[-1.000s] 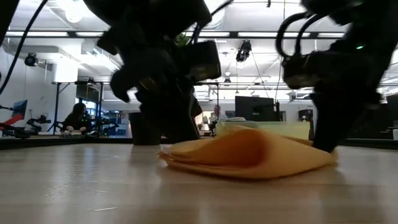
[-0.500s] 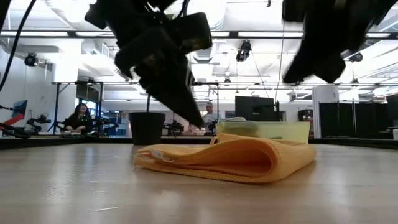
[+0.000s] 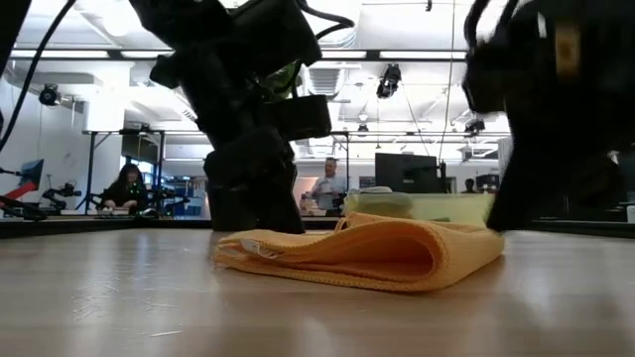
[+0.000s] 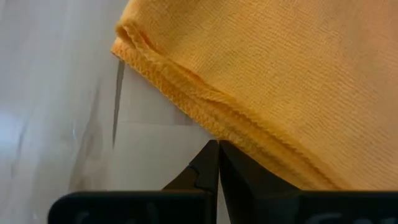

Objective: Fold microfiber towels
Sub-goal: Fold the orange microfiber towel

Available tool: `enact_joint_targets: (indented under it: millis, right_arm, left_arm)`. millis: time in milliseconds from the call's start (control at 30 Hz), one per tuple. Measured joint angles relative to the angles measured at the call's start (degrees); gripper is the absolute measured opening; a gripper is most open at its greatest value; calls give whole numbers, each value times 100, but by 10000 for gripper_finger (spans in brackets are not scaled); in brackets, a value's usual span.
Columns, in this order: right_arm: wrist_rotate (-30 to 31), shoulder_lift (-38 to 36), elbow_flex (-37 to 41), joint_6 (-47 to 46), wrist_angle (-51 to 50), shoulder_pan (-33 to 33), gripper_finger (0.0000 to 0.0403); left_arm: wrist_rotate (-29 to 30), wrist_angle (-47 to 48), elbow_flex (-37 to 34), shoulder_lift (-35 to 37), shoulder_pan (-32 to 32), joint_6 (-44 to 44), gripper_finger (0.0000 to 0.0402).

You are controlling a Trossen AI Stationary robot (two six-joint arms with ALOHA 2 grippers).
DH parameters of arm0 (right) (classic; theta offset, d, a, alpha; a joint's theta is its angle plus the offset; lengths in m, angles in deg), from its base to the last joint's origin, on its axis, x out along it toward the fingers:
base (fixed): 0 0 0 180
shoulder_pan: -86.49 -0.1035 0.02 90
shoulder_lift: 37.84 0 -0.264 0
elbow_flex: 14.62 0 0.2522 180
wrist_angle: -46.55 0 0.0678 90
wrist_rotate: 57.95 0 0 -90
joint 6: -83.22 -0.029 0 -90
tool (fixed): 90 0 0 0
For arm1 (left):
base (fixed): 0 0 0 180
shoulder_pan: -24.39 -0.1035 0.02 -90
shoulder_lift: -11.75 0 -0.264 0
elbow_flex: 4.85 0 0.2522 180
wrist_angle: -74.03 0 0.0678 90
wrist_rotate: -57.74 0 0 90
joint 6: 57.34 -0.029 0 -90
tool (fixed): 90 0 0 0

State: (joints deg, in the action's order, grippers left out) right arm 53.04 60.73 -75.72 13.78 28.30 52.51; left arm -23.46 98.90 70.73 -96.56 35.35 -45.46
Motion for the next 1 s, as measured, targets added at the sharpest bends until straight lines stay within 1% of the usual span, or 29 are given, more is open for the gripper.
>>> enact_joint_targets:
  millis: [100, 200, 300, 400, 500, 600, 700, 767, 833, 900, 1000]
  right_arm:
    - [-54, 91, 1, 16, -247, 119, 8]
    - [-59, 40, 3, 224, -589, 266, 8]
    - [-179, -149, 8, 482, -904, 368, 8]
    - [-165, -392, 4, 795, -930, 340, 8]
    - [-144, -609, -20, 1369, -590, 145, 8]
    - [-148, -682, -200, 2130, -315, -149, 8]
    - [-150, -615, -457, 2622, -246, -407, 8]
    - [-166, -489, -616, 2897, -192, -496, 9]
    - [-327, -410, -688, 3050, -255, -529, 10]
    - [-560, -321, -761, 3073, -178, -529, 16]
    - [-600, -231, -721, 2943, -191, -529, 28]
  left_arm:
    - [-155, -53, -22, 0, 65, 120, 0]
    - [-257, -105, 3, 4, 216, 134, 0]
    - [-470, -107, 19, 37, 349, 132, 0]
    - [-594, -72, 2, 119, 381, 24, 0]
    - [-628, 274, 0, 274, 378, -402, 0]
    - [-690, 496, -60, 481, 419, -1136, 0]
    - [-1153, 356, -100, 646, 565, -1947, 0]
    - [-1446, 316, -111, 727, 673, -2290, 0]
    - [-1600, 241, -105, 743, 783, -2453, 0]
    - [-1607, 249, -111, 740, 881, -2472, 0]
    - [-1607, 25, -111, 703, 1020, -2505, 12]
